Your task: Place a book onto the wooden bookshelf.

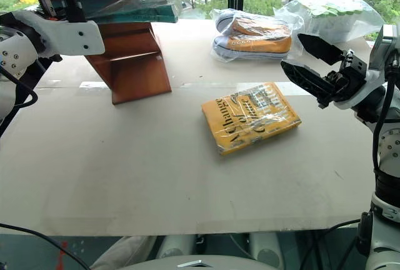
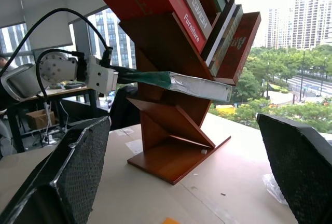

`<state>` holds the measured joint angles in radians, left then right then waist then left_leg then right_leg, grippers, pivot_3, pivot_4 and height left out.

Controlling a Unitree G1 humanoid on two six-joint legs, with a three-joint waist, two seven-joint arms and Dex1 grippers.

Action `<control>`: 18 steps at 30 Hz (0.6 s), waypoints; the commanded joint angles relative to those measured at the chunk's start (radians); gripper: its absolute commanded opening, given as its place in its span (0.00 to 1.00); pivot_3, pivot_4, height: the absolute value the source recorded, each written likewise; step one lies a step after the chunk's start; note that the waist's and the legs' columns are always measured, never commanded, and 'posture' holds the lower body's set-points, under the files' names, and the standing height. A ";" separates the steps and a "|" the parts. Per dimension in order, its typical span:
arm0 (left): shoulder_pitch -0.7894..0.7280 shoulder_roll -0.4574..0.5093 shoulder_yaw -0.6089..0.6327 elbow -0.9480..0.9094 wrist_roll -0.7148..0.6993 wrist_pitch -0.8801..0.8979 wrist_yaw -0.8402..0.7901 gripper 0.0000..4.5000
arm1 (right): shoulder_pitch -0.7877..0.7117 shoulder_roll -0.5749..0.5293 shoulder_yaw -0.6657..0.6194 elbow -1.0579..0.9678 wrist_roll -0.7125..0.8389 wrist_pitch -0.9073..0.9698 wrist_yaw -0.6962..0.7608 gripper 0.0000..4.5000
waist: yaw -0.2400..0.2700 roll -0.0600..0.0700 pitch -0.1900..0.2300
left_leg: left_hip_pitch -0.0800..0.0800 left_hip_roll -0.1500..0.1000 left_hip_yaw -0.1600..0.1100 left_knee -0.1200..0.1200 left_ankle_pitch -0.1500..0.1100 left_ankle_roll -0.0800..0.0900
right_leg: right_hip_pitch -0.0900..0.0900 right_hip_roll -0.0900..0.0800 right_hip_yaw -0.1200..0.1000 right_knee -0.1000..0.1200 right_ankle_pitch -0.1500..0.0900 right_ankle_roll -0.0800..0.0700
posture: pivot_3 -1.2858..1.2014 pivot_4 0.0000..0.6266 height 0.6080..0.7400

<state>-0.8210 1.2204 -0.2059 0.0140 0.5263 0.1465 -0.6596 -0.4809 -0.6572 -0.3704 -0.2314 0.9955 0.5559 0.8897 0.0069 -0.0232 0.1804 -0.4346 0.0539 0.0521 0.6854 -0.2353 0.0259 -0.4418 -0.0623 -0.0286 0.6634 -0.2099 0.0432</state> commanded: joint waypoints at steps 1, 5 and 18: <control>-0.020 -0.034 0.015 0.002 0.059 0.086 -0.047 0.01 | 0.001 0.000 -0.020 -0.022 0.012 -0.012 0.000 1.00 | -0.002 0.000 0.000 | 0.000 0.000 0.000 0.000 0.000 0.000 | 0.000 0.000 0.000 0.001 0.000 0.000 | 0.52 0.24 0.64; -0.031 -0.072 0.011 -0.006 0.091 0.117 -0.091 0.01 | -0.006 -0.004 -0.019 -0.016 0.012 -0.011 0.002 1.00 | -0.003 0.000 0.000 | 0.000 0.001 0.000 0.000 0.000 0.000 | -0.001 0.002 0.000 0.002 0.000 0.000 | 0.52 0.24 0.64; 0.098 -0.187 0.170 -0.191 0.118 0.339 -0.051 0.99 | 0.044 -0.036 -0.024 0.058 -0.065 -0.058 0.091 1.00 | 0.005 0.000 0.000 | 0.000 0.001 0.001 0.001 0.000 0.000 | -0.001 0.002 0.002 0.002 0.000 0.000 | 0.52 0.24 0.64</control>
<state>-0.7146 1.0240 -0.0950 -0.1245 0.6338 0.4633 -0.7350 -0.4358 -0.6768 -0.3693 -0.1688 0.9397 0.5282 0.9626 0.0118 -0.0230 0.1799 -0.4344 0.0550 0.0527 0.6866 -0.2353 0.0259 -0.4424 -0.0607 -0.0269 0.6652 -0.2096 0.0429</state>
